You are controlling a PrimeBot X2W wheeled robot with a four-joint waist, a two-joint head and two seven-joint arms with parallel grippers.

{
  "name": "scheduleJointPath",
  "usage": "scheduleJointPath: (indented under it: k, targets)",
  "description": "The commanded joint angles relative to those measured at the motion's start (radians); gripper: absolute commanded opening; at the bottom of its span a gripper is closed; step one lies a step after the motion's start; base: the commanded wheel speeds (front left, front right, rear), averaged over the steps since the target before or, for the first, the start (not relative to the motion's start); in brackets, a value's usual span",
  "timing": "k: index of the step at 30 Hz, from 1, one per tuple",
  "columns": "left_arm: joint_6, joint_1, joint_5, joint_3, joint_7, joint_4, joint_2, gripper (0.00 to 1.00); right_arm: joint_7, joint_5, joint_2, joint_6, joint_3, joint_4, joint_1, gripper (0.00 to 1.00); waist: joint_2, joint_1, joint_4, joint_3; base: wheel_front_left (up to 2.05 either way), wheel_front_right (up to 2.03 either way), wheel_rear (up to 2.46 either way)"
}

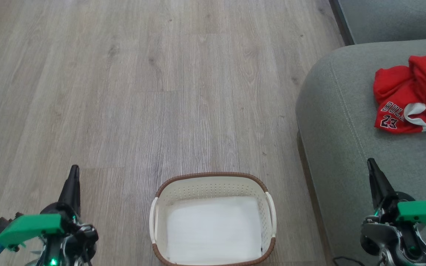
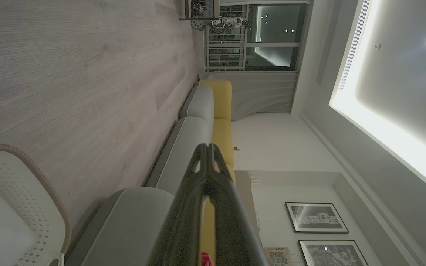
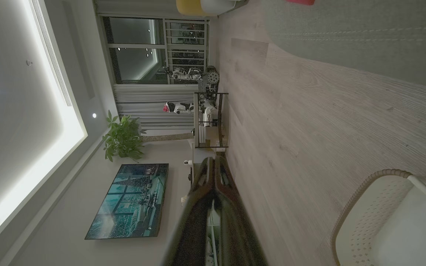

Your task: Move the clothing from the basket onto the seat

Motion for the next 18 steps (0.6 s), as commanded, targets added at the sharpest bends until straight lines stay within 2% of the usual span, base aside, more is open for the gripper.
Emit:
scheduleJointPath:
  k: [1,18]
  targets:
    - [-0.007,-0.05,0.001,0.035,0.006,-0.027,0.005,0.0,0.006,-0.002,0.003,0.0,0.019,-0.033,-0.05,0.0,0.0,0.0,0.0,0.0,0.0,0.0,0.0]
    - [-0.007,-0.05,0.002,0.036,0.007,-0.027,0.004,0.0,0.008,-0.004,0.004,0.0,0.016,-0.032,-0.05,0.0,0.0,0.0,0.0,0.0,0.0,0.0,0.0]
